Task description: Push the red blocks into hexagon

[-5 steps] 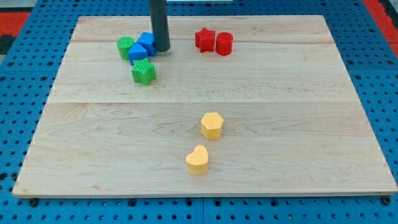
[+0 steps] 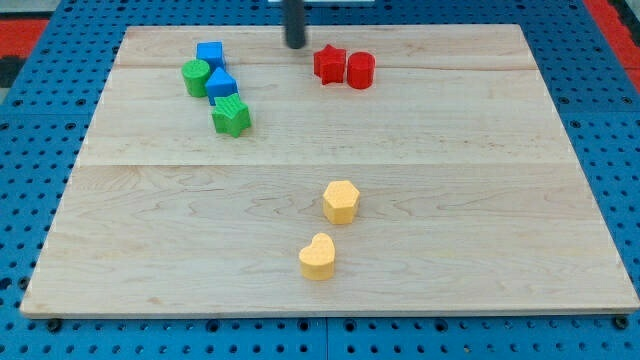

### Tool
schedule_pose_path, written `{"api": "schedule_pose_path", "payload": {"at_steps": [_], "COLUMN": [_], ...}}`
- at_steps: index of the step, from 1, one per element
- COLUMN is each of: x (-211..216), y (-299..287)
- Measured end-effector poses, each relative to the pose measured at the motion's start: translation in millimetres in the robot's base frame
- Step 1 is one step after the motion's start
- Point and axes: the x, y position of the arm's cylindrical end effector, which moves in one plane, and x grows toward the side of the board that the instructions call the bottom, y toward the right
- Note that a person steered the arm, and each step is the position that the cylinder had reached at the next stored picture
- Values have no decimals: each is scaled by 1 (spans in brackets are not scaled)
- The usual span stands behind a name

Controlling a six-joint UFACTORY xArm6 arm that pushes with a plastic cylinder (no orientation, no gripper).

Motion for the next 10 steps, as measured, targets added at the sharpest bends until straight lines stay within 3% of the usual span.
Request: {"api": "schedule_pose_path", "payload": {"at_steps": [2, 4, 5, 6, 7, 8, 9, 10], "x": [64, 108, 93, 140, 151, 220, 224, 163], "y": [97, 41, 41, 8, 2, -1, 10, 44]}}
